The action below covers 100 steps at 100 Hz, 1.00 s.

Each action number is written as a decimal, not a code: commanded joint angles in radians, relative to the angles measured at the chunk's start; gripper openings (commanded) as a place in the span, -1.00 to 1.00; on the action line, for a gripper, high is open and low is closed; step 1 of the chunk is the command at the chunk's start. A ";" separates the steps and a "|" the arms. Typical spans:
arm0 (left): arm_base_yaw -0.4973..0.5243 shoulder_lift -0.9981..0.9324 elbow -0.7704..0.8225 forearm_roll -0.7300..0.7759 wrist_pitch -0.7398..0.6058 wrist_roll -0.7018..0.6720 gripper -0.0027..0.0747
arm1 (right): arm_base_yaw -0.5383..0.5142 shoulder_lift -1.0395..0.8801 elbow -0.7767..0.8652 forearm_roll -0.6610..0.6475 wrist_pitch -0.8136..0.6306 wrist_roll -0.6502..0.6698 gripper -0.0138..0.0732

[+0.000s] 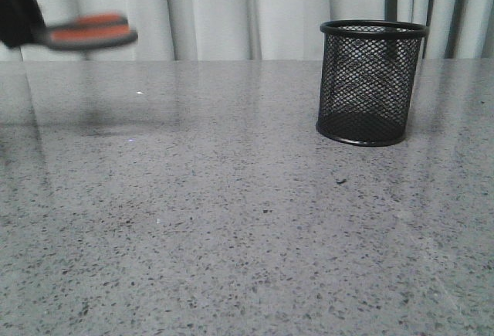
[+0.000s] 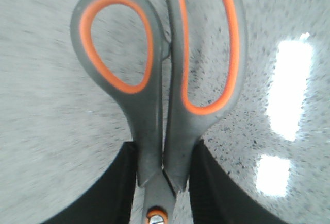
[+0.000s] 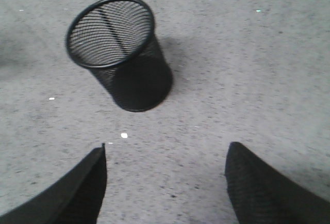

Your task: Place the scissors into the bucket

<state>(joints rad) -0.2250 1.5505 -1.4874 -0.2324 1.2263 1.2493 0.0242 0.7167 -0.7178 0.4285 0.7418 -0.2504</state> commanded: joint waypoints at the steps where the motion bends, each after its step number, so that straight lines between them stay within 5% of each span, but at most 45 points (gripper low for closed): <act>1: -0.022 -0.104 -0.044 -0.022 0.038 -0.049 -0.96 | 0.002 0.012 -0.037 0.135 -0.050 -0.094 0.33; 38: -0.172 -0.295 -0.079 -0.022 -0.010 -0.213 -0.96 | 0.002 0.047 -0.067 0.740 0.019 -0.498 0.33; 100: -0.618 -0.272 -0.084 0.219 -0.273 -0.576 -0.96 | 0.002 0.265 -0.324 0.940 0.252 -0.534 0.33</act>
<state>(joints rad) -0.7945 1.2857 -1.5355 -0.0359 1.0597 0.7287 0.0242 0.9716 -0.9925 1.2929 0.9887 -0.7660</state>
